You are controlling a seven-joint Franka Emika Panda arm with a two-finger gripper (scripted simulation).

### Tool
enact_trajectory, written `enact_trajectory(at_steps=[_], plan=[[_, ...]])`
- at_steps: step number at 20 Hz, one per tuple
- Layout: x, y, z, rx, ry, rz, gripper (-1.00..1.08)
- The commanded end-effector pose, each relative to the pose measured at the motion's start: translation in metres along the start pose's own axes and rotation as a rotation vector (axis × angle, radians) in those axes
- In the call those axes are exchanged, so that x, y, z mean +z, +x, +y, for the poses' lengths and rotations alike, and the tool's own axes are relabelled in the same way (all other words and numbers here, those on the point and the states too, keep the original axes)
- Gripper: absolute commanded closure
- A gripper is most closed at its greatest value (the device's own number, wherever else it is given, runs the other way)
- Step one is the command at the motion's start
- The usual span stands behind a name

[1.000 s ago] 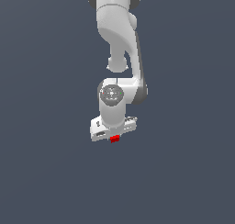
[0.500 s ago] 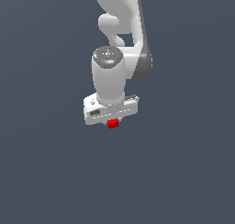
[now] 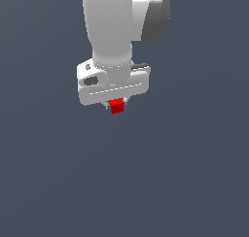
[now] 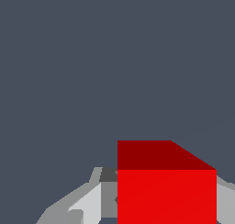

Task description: Pick up the red cube and move it to a goal position.

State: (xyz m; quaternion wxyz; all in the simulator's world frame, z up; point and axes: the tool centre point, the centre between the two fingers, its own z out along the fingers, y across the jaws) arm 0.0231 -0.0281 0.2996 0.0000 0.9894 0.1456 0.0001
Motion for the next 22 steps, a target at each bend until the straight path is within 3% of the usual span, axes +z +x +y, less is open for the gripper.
enact_trajectory(at_steps=[1,11,22], plan=[[-0.029,-0.005,0.0,0.0,0.0,0.0,1.08],[-0.109,-0.015,0.002,0.0,0.0,0.0,1.08],[-0.131,-0.016,0.003,0.0,0.0,0.0,1.08]])
